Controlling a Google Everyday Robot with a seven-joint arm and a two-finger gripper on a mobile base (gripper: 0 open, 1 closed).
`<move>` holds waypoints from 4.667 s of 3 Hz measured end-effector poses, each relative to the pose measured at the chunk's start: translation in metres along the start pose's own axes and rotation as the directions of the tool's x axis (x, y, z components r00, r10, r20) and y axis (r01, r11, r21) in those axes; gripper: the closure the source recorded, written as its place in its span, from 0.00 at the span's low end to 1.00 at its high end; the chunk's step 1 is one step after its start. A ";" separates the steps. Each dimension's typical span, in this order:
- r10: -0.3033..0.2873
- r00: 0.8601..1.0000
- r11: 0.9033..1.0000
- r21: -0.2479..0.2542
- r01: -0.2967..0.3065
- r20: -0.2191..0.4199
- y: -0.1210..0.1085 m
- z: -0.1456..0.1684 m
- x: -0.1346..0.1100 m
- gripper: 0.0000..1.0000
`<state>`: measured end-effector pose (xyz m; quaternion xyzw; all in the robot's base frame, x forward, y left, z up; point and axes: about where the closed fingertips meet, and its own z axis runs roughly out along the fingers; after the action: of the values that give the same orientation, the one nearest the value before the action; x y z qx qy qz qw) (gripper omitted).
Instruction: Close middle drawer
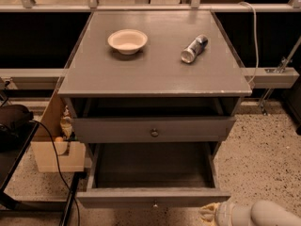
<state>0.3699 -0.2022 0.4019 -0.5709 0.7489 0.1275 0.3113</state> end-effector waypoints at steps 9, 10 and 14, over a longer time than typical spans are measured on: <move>-0.095 0.989 0.995 0.048 0.090 0.117 -0.114 0.083 -0.035 1.00; -0.108 0.987 0.993 0.058 0.102 0.122 -0.123 0.088 -0.035 1.00; -0.119 0.983 0.990 0.091 0.107 0.137 -0.174 0.119 -0.032 1.00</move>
Offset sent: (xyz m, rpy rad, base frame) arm 0.0408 0.0096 -0.0153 0.0529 -0.0678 0.0037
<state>0.5752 -0.1673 0.3575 -0.5883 0.6959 0.1187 0.3943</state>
